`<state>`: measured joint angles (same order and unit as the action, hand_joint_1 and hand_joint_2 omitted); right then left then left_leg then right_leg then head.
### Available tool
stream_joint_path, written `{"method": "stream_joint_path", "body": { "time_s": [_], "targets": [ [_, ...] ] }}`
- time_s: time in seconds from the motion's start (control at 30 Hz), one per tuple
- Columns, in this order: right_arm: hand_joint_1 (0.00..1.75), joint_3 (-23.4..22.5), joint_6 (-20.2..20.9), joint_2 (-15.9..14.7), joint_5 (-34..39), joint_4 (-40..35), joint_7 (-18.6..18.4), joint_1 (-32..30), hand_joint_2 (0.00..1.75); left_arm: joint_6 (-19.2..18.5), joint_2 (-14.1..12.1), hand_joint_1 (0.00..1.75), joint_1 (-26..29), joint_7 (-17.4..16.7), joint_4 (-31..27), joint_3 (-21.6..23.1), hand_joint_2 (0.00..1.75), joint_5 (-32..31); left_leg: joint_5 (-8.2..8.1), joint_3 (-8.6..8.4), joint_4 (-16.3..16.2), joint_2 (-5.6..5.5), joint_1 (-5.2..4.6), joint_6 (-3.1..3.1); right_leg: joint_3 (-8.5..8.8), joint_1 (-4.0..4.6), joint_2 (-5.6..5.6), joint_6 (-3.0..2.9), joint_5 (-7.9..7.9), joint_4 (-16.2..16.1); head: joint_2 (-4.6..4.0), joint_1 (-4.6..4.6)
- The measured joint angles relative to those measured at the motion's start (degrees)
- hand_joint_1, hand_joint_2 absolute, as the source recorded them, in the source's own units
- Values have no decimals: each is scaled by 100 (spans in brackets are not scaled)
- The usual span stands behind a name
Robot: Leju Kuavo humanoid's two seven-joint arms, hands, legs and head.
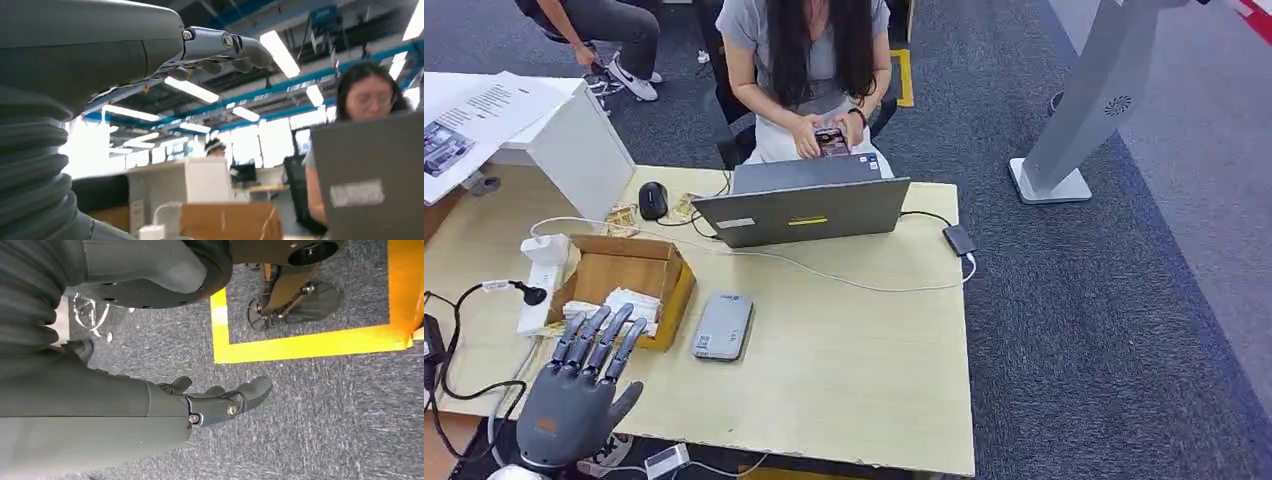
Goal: Pass the card to the sensor for recognition and then transmit it.
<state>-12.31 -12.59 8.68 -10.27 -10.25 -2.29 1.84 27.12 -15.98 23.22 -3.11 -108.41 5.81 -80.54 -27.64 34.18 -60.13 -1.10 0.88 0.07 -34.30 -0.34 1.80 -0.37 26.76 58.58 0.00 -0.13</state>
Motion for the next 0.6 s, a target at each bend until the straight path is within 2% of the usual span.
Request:
{"method": "stream_joint_path", "body": {
  "time_s": [0.07, 0.13, 0.33, 0.6],
  "targets": [
    [0, -37, -2, 2, -2, 0, -11, -1, 175, -422, -59, 0, 13, -162, 2, 0, 175, 85, 4, 0, 0, -6, 1, -2, 0, 1, -3, 0, 0, 1, 0, 0],
    [0, -74, -9, 2, 0, 0, -24, 0, 175, -646, -109, 0, 3, -231, 22, 0, 175, 159, 5, -1, 0, -8, 1, -3, 0, 1, -5, 0, 0, 1, 0, 2],
    [0, -111, 31, 4, -39, 0, -31, 0, 175, -937, -140, 0, -219, -218, 271, -92, 175, 378, 5, 0, 0, -10, 1, -3, 1, 0, -6, 0, -1, 1, 0, 0],
    [0, -116, 72, 31, -63, 0, -9, 1, 175, -985, -81, 0, -464, -32, 625, -282, 175, 393, 5, 0, 0, -10, 1, -3, 0, 0, -6, 0, -1, 1, 0, 0]
  ]
}}
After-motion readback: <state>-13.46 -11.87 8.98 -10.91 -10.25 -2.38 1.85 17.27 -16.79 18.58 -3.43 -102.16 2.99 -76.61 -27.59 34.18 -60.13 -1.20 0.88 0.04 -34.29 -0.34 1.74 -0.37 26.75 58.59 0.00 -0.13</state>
